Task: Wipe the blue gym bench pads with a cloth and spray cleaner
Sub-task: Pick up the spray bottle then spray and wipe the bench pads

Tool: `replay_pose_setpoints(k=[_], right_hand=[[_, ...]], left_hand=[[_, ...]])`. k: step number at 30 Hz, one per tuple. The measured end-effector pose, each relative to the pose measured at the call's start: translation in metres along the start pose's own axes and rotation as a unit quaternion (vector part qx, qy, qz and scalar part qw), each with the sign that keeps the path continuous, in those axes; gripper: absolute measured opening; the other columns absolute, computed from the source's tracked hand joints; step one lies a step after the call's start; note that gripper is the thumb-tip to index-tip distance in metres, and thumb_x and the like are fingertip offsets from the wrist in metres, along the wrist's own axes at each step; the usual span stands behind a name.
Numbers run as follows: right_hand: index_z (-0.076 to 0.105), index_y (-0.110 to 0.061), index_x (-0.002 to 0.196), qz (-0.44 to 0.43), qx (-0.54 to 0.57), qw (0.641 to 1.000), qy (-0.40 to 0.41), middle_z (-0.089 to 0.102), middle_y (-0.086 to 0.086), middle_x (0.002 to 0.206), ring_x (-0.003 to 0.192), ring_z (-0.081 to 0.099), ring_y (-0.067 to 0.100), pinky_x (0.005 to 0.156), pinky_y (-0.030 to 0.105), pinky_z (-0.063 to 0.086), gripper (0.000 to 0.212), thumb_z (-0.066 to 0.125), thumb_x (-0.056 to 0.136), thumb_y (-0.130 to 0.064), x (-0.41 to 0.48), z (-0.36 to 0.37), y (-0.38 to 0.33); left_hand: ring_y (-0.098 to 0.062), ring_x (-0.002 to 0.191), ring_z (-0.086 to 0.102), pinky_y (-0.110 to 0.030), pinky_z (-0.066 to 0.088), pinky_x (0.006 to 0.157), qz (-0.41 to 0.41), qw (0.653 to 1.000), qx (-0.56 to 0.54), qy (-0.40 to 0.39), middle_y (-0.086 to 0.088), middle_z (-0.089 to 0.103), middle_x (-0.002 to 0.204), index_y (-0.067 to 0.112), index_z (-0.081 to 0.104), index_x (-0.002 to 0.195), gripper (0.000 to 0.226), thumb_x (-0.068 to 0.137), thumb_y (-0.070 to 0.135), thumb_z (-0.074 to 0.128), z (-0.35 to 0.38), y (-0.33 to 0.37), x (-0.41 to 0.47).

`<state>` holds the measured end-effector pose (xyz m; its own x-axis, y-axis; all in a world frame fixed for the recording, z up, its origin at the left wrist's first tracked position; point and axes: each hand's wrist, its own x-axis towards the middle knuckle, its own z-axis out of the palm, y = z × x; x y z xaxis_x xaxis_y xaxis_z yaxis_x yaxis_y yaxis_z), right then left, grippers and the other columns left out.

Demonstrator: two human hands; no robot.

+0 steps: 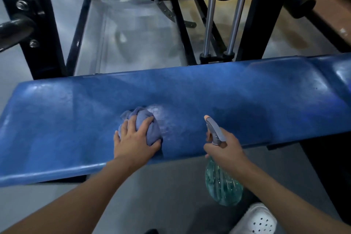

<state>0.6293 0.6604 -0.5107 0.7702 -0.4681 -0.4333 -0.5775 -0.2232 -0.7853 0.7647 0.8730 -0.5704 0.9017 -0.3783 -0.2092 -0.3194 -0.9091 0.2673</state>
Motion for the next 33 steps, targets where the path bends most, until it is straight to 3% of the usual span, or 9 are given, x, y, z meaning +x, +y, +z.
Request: replay_pose_setpoints(k=[3, 7, 15, 18, 21, 24, 27, 29, 33], right_hand=[[0.053, -0.012, 0.105, -0.024, -0.004, 0.999, -0.031, 0.047, 0.001, 0.081, 0.068, 0.049, 0.020, 0.062, 0.033, 0.038, 0.031, 0.054, 0.074, -0.013, 0.001, 0.011, -0.007], [0.053, -0.015, 0.090, -0.033, -0.001, 0.997, -0.068, 0.045, -0.003, 0.073, 0.069, 0.054, 0.022, 0.062, 0.033, 0.038, 0.016, 0.056, 0.075, -0.013, 0.001, 0.030, -0.018], [0.042, -0.023, 0.073, -0.022, -0.065, 0.997, -0.045, 0.048, -0.002, 0.064, 0.076, 0.065, 0.037, 0.062, 0.040, 0.046, 0.018, 0.054, 0.062, -0.030, 0.007, 0.066, -0.032], [0.048, -0.021, 0.081, -0.043, -0.074, 0.994, -0.063, 0.052, 0.008, 0.068, 0.062, 0.056, 0.029, 0.058, 0.040, 0.044, 0.022, 0.054, 0.062, -0.030, 0.007, 0.077, -0.041], [0.049, -0.018, 0.086, -0.068, -0.055, 0.991, -0.102, 0.041, -0.008, 0.060, 0.060, 0.045, 0.019, 0.057, 0.034, 0.036, 0.024, 0.053, 0.064, -0.026, 0.004, 0.089, -0.052], [0.049, -0.012, 0.090, -0.075, -0.045, 0.987, -0.133, 0.041, -0.002, 0.067, 0.065, 0.047, 0.019, 0.057, 0.032, 0.035, 0.022, 0.054, 0.070, -0.019, 0.004, 0.105, -0.063], [0.048, -0.014, 0.085, -0.077, -0.078, 0.985, -0.133, 0.043, 0.001, 0.069, 0.064, 0.050, 0.032, 0.058, 0.042, 0.045, 0.023, 0.054, 0.066, -0.027, 0.008, 0.126, -0.069], [0.044, -0.020, 0.078, -0.073, -0.107, 0.984, -0.119, 0.045, -0.002, 0.067, 0.072, 0.058, 0.041, 0.068, 0.053, 0.056, 0.026, 0.052, 0.059, -0.036, 0.013, 0.137, -0.071], [0.045, -0.024, 0.078, -0.061, -0.133, 0.983, -0.113, 0.052, 0.004, 0.071, 0.076, 0.063, 0.039, 0.072, 0.055, 0.057, 0.027, 0.049, 0.056, -0.040, 0.018, 0.155, -0.079]], left_hand=[[-0.029, 0.144, 0.018, -0.053, 0.018, 0.117, -0.011, 1.000, -0.003, 0.006, 0.002, 0.012, 0.159, 0.050, 0.024, 0.146, 0.076, 0.079, 0.069, 0.054, -0.003, -0.017, -0.002], [-0.028, 0.146, 0.016, -0.052, 0.017, 0.118, -0.030, 1.000, -0.008, 0.006, 0.004, 0.009, 0.160, 0.052, 0.021, 0.146, 0.075, 0.080, 0.071, 0.052, -0.008, -0.037, -0.006], [-0.029, 0.145, 0.017, -0.052, 0.016, 0.118, -0.066, 0.998, -0.014, 0.011, 0.002, 0.008, 0.160, 0.050, 0.021, 0.148, 0.077, 0.081, 0.069, 0.053, -0.021, -0.079, -0.013], [-0.030, 0.143, 0.021, -0.052, 0.019, 0.117, -0.080, 0.996, -0.014, 0.024, 0.002, 0.012, 0.161, 0.049, 0.026, 0.148, 0.080, 0.075, 0.075, 0.048, -0.024, -0.097, -0.018], [-0.032, 0.141, 0.028, -0.054, 0.025, 0.113, -0.096, 0.994, -0.016, 0.054, 0.000, 0.019, 0.161, 0.048, 0.035, 0.145, 0.087, 0.063, 0.079, 0.035, -0.026, -0.113, -0.023], [-0.032, 0.143, 0.027, -0.057, 0.024, 0.113, -0.104, 0.993, -0.021, 0.059, -0.001, 0.020, 0.161, 0.046, 0.036, 0.146, 0.084, 0.069, 0.075, 0.049, -0.028, -0.128, -0.024], [-0.032, 0.142, 0.026, -0.057, 0.024, 0.114, -0.108, 0.992, -0.019, 0.062, 0.000, 0.019, 0.161, 0.046, 0.034, 0.146, 0.080, 0.073, 0.070, 0.060, -0.029, -0.144, -0.025], [-0.033, 0.142, 0.026, -0.058, 0.023, 0.114, -0.115, 0.991, -0.025, 0.063, -0.001, 0.019, 0.162, 0.045, 0.035, 0.146, 0.080, 0.074, 0.068, 0.062, -0.031, -0.154, -0.026], [-0.035, 0.140, 0.029, -0.059, 0.027, 0.111, -0.126, 0.990, -0.022, 0.068, -0.002, 0.021, 0.160, 0.047, 0.033, 0.143, 0.084, 0.065, 0.075, 0.043, -0.037, -0.175, -0.031]])
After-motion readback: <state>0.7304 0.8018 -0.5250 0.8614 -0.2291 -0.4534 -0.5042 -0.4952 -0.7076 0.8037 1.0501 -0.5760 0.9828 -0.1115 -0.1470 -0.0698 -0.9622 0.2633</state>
